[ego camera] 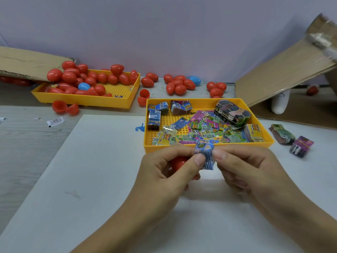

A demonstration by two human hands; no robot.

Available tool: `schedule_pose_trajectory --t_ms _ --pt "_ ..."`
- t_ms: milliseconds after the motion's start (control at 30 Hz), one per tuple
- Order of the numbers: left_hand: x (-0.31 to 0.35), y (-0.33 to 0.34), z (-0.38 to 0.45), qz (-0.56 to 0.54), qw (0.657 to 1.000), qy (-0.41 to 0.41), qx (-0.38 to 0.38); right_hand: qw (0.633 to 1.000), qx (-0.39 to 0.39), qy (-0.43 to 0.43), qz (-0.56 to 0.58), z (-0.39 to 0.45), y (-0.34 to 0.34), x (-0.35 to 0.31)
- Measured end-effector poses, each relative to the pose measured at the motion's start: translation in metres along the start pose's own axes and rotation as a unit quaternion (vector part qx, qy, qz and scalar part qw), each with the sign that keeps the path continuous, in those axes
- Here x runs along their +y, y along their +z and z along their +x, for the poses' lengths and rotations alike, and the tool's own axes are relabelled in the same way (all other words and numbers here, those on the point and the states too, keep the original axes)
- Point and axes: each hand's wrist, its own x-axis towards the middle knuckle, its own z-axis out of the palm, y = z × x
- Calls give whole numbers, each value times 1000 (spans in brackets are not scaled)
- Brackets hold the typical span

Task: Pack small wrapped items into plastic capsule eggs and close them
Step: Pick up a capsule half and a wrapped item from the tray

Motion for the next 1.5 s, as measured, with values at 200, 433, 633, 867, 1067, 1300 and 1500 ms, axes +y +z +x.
schedule_pose_trajectory --t_ms 200,433,633,867,1067,1300,1500 --pt "2 5 -5 68 996 50 13 973 96 -132 -162 -6 4 8" --pt "6 5 -5 74 994 73 14 962 130 -134 -200 -7 3 8" --pt "9 4 -6 53 996 66 -32 985 97 -92 -111 -5 2 4" --pt "11 2 -9 119 987 96 -44 998 25 -39 -52 -4 -4 -7" --pt "13 0 -7 231 954 181 -60 991 -63 116 18 -1 -14 -16" --pt "11 1 -9 235 953 182 -56 998 -10 64 -5 -1 -9 -11" --pt "6 -2 -7 5 999 42 -32 990 69 -55 -112 -5 -4 1"
